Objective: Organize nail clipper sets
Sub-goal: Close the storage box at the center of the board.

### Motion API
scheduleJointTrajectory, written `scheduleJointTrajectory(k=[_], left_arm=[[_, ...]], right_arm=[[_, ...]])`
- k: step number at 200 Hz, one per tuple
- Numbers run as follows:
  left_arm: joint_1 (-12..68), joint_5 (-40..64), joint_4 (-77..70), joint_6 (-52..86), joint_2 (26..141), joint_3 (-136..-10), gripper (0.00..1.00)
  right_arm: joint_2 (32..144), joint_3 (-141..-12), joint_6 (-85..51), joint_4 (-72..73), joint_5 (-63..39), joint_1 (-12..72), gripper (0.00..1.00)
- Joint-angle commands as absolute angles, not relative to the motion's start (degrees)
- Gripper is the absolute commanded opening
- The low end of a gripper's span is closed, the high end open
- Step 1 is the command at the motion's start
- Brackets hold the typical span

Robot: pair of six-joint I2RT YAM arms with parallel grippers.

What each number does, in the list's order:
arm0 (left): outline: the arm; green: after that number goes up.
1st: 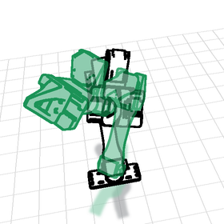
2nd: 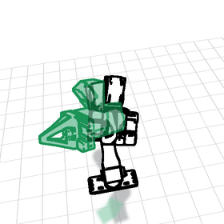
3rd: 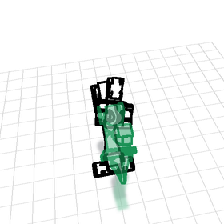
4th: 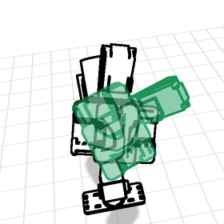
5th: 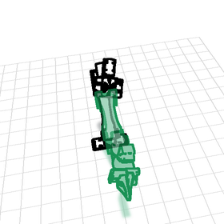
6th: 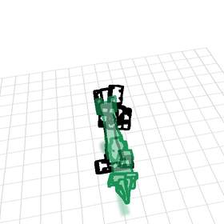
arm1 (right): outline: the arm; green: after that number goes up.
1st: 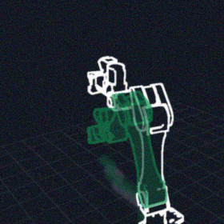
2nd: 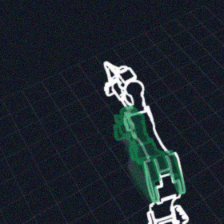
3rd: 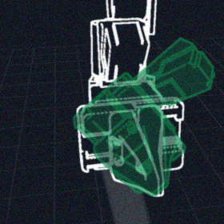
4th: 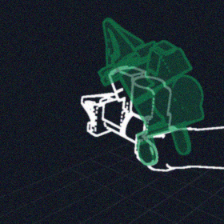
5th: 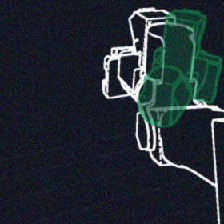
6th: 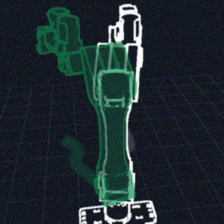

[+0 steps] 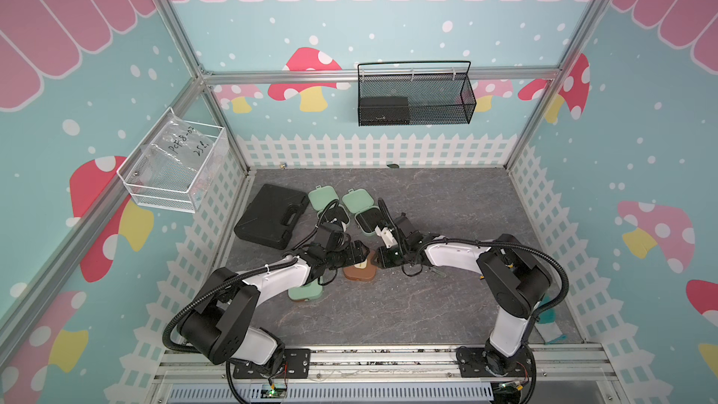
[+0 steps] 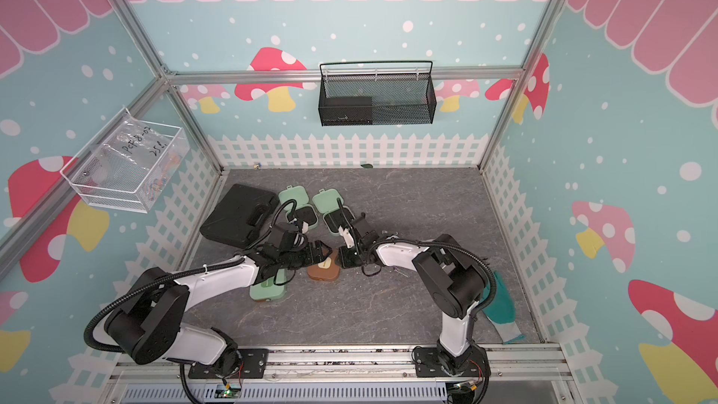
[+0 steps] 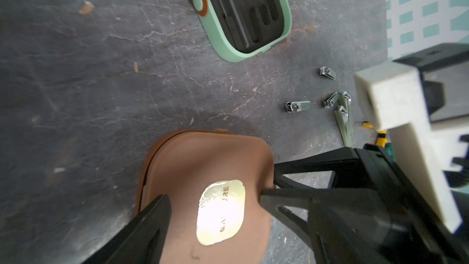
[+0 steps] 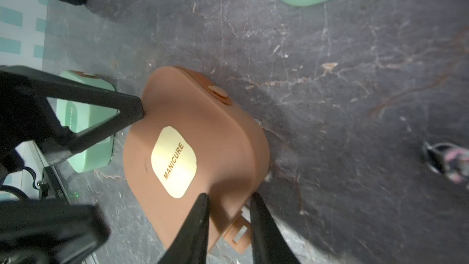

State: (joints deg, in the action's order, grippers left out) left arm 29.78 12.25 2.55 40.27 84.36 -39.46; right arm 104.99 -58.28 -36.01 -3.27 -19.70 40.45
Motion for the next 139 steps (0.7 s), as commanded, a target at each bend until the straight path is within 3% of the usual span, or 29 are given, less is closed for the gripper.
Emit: scheduleJointTrajectory(k=[1, 69, 139], left_arm=[[29.79, 4.46, 16.68, 37.61, 86.89, -40.36, 0.87], [30.21, -1.94, 25.62, 36.69, 93.6, -42.9, 0.81], [33.05, -8.51, 39.72, 38.0, 97.74, -48.08, 0.83]], right_arm=[[108.11, -59.27, -33.88, -4.5, -19.71, 40.69, 0.26], [111.05, -63.08, -30.26, -9.26, -17.01, 40.69, 0.28], [110.57, -64.32, -29.54, -11.81, -15.43, 40.8, 0.31]])
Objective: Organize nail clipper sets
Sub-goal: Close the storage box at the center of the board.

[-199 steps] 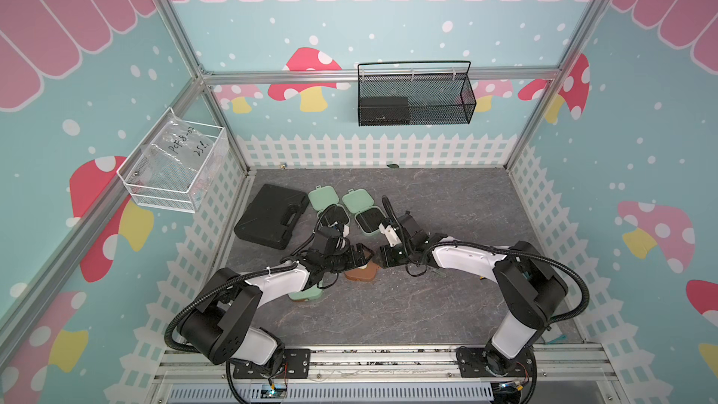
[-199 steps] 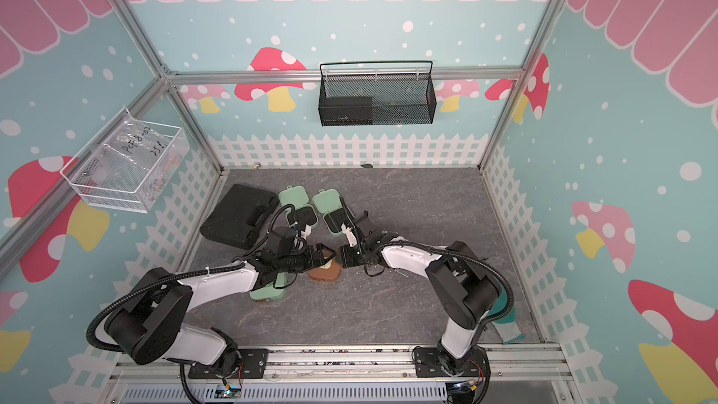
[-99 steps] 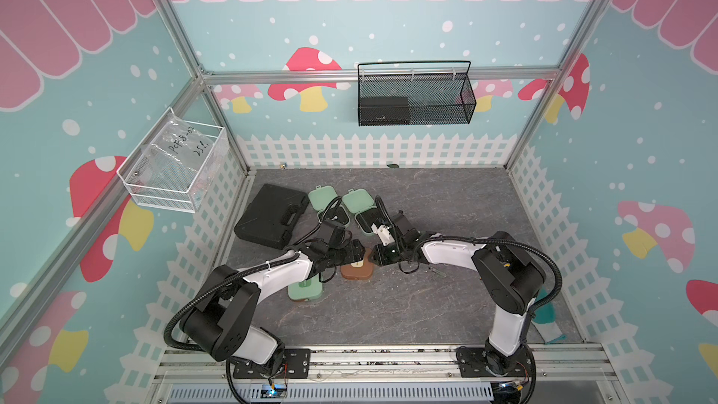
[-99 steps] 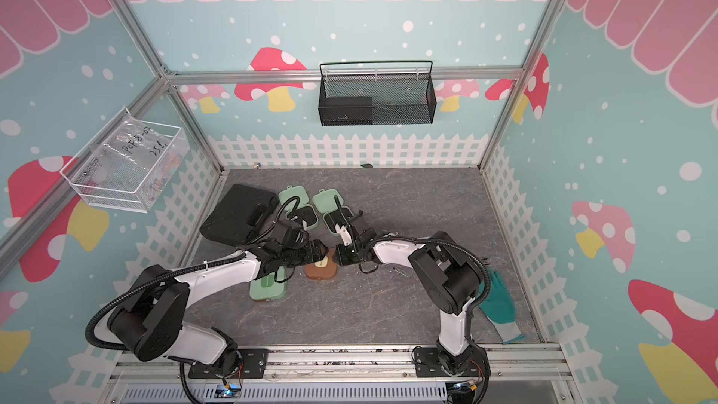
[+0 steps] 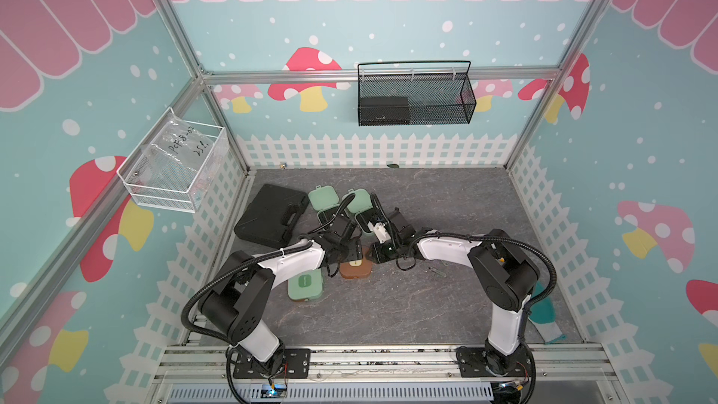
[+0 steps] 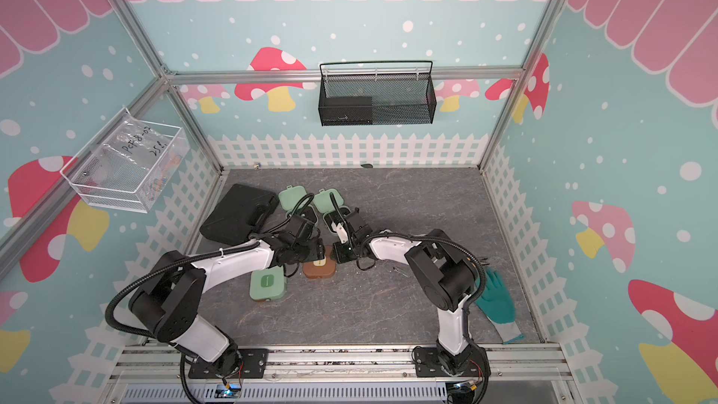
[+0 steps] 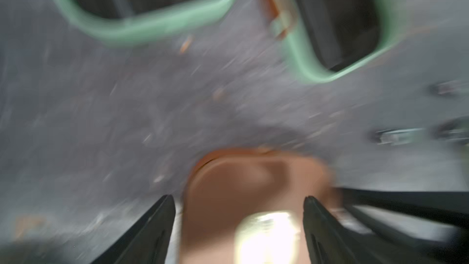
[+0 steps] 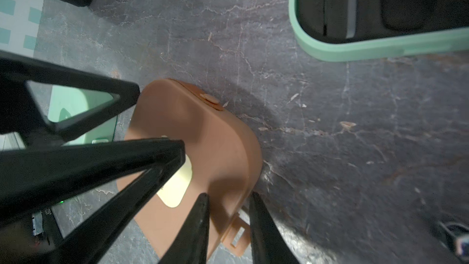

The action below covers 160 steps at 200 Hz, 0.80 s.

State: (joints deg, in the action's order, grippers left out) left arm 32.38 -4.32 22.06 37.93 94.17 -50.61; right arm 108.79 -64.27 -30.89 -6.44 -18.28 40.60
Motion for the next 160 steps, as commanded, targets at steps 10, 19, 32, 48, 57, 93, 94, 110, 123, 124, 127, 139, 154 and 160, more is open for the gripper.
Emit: scheduleJointTrajectory(k=[10, 19, 32, 48, 57, 93, 94, 110, 123, 124, 127, 139, 154, 160], left_arm=[[33.22, -7.92, 40.0, 38.22, 97.82, -48.01, 0.83], [33.31, -7.44, 40.16, 38.45, 97.99, -47.91, 0.84], [33.3, -6.96, 39.74, 38.63, 98.39, -47.86, 0.84], [33.31, -5.24, 37.52, 38.41, 98.82, -47.4, 0.82], [33.28, -3.79, 36.34, 38.41, 99.21, -47.38, 0.81], [33.34, -0.79, 34.19, 38.67, 100.79, -47.02, 0.77], [33.37, -0.75, 34.19, 38.67, 100.8, -46.98, 0.77], [33.38, -0.84, 34.1, 38.67, 101.03, -46.76, 0.77], [33.4, -0.83, 33.93, 38.66, 101.01, -46.58, 0.77], [33.4, -0.81, 33.93, 38.67, 101.0, -46.54, 0.77], [33.4, -0.78, 33.91, 38.67, 101.06, -46.53, 0.77], [33.4, -0.59, 33.76, 38.67, 101.23, -46.57, 0.77], [33.35, -0.35, 33.47, 38.63, 101.42, -46.66, 0.77], [33.35, -0.24, 33.46, 38.65, 101.47, -46.67, 0.77]], right_arm=[[110.39, -64.49, -29.44, -12.21, -15.08, 40.78, 0.32], [110.17, -64.64, -29.36, -12.6, -14.82, 40.86, 0.32], [109.8, -64.77, -29.18, -12.95, -14.51, 40.87, 0.33], [109.45, -65.27, -28.96, -13.47, -14.26, 40.87, 0.33], [109.25, -65.91, -28.75, -14.23, -14.05, 40.94, 0.33], [106.12, -68.8, -28.33, -17.77, -13.07, 42.33, 0.34], [106.06, -68.85, -28.36, -17.8, -13.08, 42.39, 0.34], [105.41, -68.98, -29.12, -18.21, -13.61, 43.12, 0.32], [105.29, -68.69, -29.93, -18.07, -14.14, 43.74, 0.3], [105.29, -68.67, -30.0, -18.04, -14.1, 43.8, 0.3], [105.29, -68.58, -30.13, -17.95, -14.29, 43.92, 0.29], [105.53, -68.29, -30.67, -17.52, -14.58, 44.4, 0.28], [106.28, -67.99, -31.44, -17.27, -14.68, 44.73, 0.27], [106.55, -67.81, -31.67, -17.08, -14.67, 44.82, 0.27]])
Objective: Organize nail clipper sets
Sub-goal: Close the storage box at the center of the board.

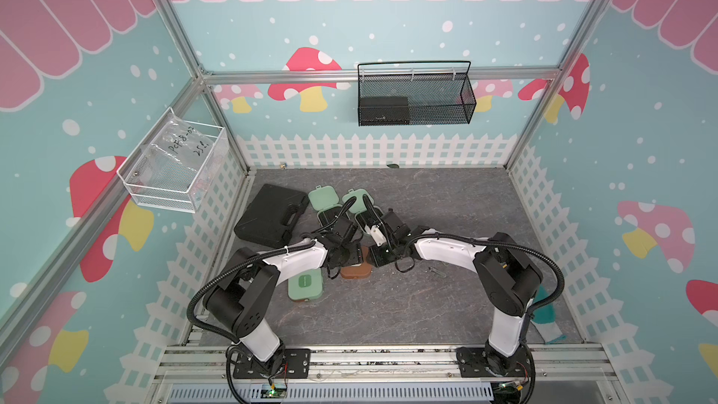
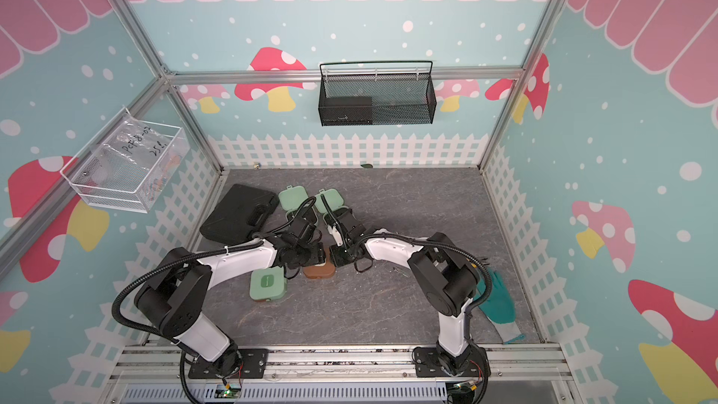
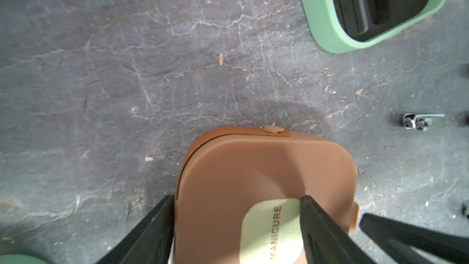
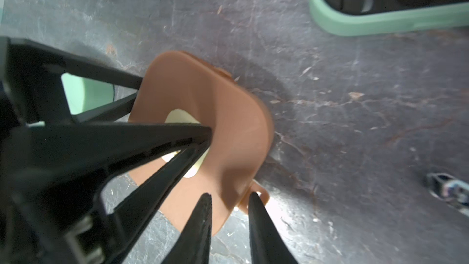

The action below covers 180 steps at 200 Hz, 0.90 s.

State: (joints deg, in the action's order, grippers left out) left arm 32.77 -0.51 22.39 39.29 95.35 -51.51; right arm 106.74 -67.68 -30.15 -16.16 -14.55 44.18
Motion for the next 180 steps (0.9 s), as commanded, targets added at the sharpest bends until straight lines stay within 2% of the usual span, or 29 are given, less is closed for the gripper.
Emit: scheduleJointTrajectory(k=[1, 66, 121, 180], left_arm=[[33.33, -0.25, 33.43, 38.62, 101.49, -46.67, 0.77], [33.35, -0.06, 33.13, 38.67, 101.16, -46.27, 0.76], [33.38, 1.74, 31.0, 38.61, 101.68, -45.73, 0.76], [33.44, 5.41, 26.28, 38.74, 102.42, -43.82, 0.75]], right_arm=[[106.58, -67.79, -31.7, -17.06, -14.63, 44.82, 0.27], [108.37, -64.75, -35.14, -15.79, -13.95, 44.82, 0.25], [108.37, -58.16, -38.75, -7.58, -15.79, 44.74, 0.25], [113.02, -54.1, -41.66, -0.94, -19.51, 44.21, 0.26]])
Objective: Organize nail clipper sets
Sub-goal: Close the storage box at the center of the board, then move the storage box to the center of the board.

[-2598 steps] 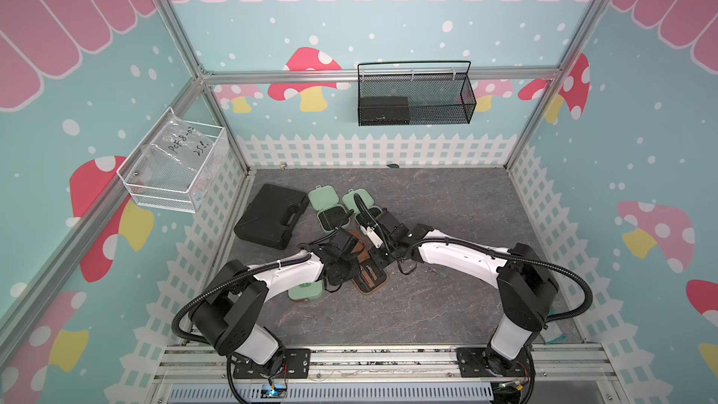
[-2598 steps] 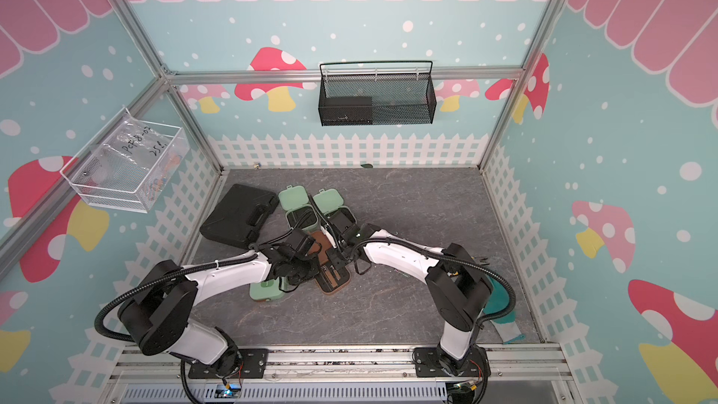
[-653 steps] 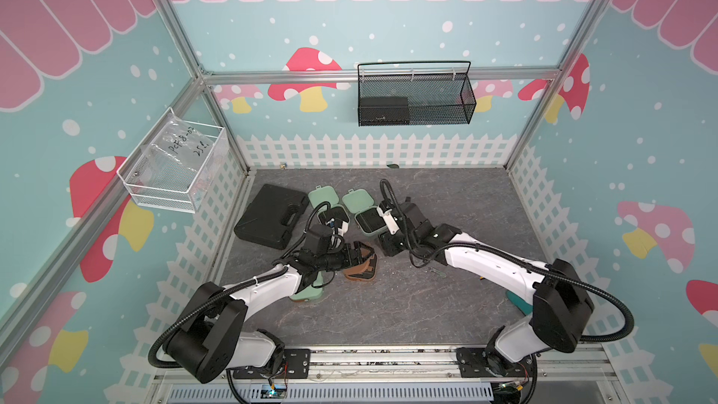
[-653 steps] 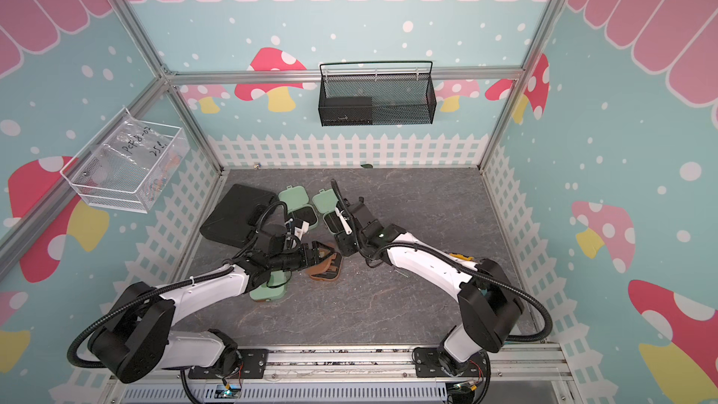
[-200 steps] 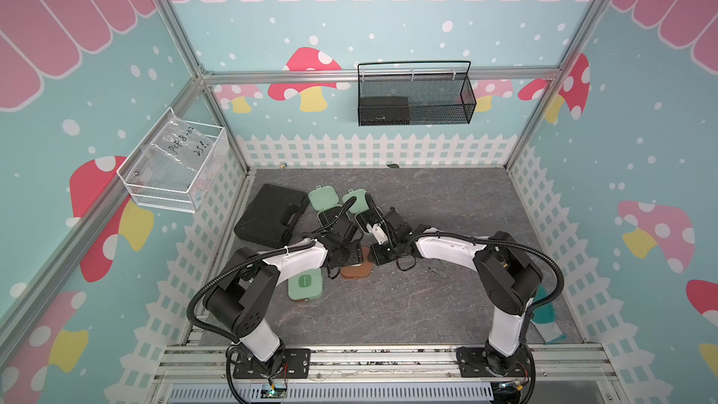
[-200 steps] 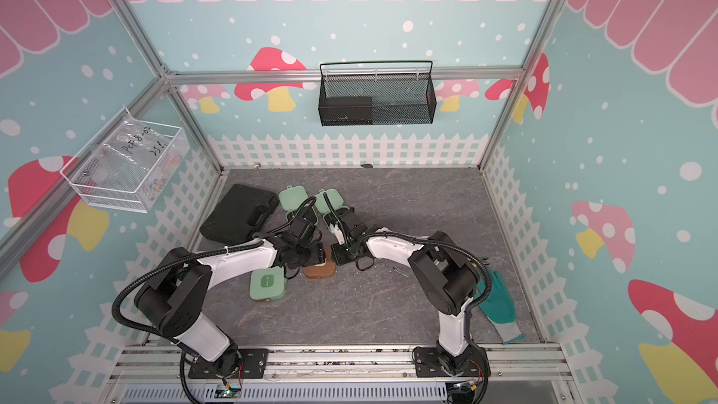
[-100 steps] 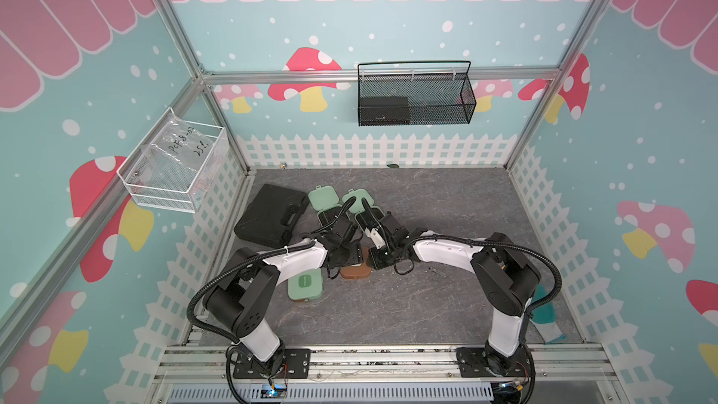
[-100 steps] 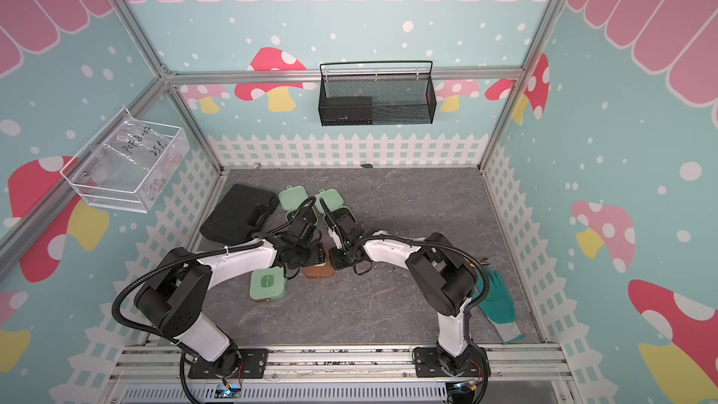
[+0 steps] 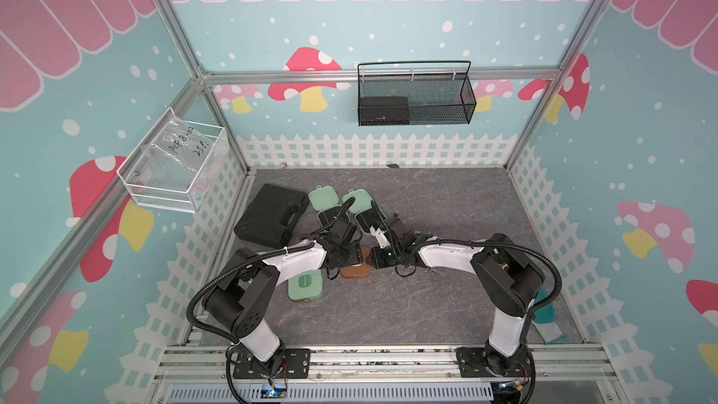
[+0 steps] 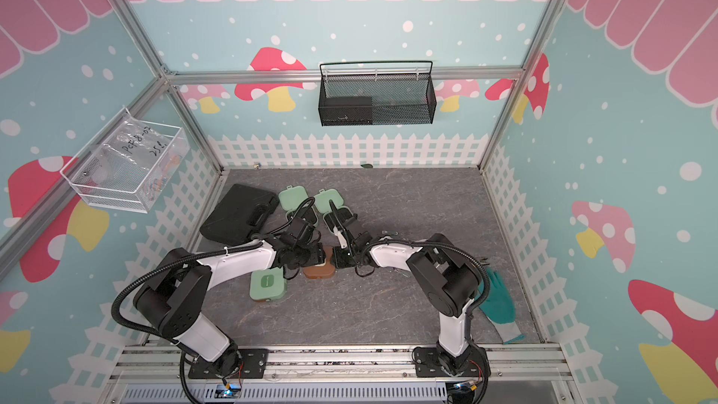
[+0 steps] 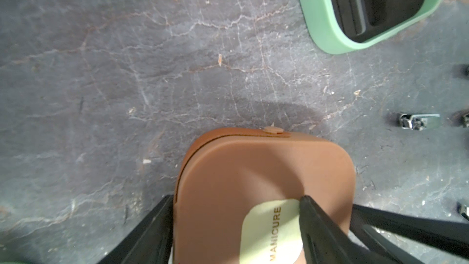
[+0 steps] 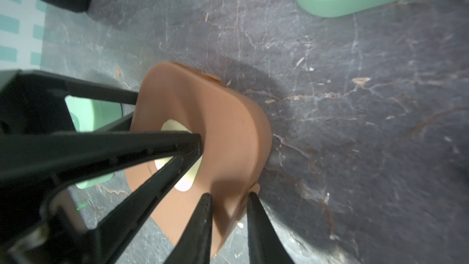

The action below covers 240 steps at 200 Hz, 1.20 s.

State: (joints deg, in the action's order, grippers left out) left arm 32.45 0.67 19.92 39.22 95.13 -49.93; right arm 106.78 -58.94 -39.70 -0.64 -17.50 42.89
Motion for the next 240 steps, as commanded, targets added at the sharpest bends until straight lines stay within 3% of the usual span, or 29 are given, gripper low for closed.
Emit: scheduleJointTrajectory(k=[1, 147, 190, 240], left_arm=[[33.46, 5.47, 26.19, 38.75, 102.45, -43.79, 0.75], [34.61, 8.95, 20.45, 41.15, 104.5, -40.42, 0.73], [33.86, 5.02, 20.67, 43.28, 103.51, -38.26, 0.73], [27.87, 0.56, 23.91, 41.2, 101.79, -38.78, 0.73]], right_arm=[[113.03, -53.99, -41.75, -0.78, -19.6, 44.21, 0.26], [114.88, -42.79, -50.43, 18.08, -33.83, 44.12, 0.29], [117.99, -47.2, -48.69, 16.95, -36.36, 45.06, 0.3], [124.99, -60.76, -44.95, 9.09, -37.09, 48.97, 0.3]])
